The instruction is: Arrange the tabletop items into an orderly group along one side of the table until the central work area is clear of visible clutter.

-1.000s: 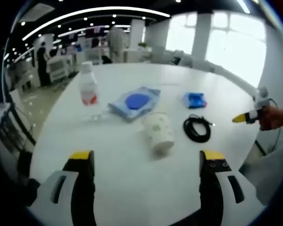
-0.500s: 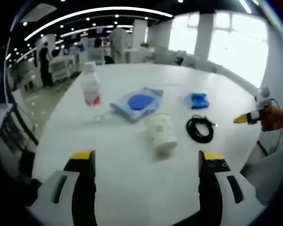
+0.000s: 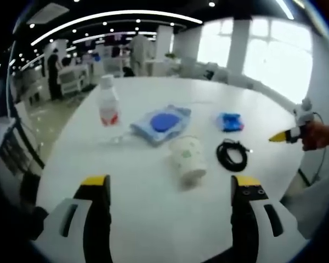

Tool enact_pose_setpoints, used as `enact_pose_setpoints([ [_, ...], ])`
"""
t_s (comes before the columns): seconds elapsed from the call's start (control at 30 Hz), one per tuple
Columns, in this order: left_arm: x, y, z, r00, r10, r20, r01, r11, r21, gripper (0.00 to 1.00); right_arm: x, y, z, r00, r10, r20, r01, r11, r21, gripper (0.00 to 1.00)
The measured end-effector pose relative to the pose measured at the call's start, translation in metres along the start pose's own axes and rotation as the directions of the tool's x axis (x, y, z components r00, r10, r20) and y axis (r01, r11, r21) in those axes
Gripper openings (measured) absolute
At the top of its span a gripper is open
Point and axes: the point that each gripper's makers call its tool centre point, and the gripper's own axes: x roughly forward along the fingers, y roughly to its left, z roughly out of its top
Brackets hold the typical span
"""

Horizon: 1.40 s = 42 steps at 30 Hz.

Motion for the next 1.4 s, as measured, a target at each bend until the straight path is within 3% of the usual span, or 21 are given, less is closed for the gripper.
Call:
enact_pose_setpoints([
  [0.6,0.004,-0.009,-0.007,0.998,-0.039,-0.040,0.037,0.998,-0.044,0.86,0.043,0.035,0.041,0.995,0.095,0.011,-0.095,0.993,-0.064,0.68],
  [0.9,0.011,-0.010,0.008,0.999,-0.045,-0.027,0.043,0.997,-0.071,0.86,0.060,0.069,0.054,0.989,0.148,-0.002,-0.148,0.982,-0.115,0.68],
  [1.23,0.051,-0.022,0.033,0.997,-0.081,-0.011,0.080,0.993,-0.085,0.86,0.088,0.086,0.086,0.982,0.186,0.011,-0.184,0.975,-0.127,0.66],
  [1.4,0.076,-0.014,0.041,0.998,-0.063,-0.011,0.060,0.981,-0.183,0.84,0.108,0.093,0.108,0.979,0.203,0.014,-0.199,0.969,-0.143,0.66],
])
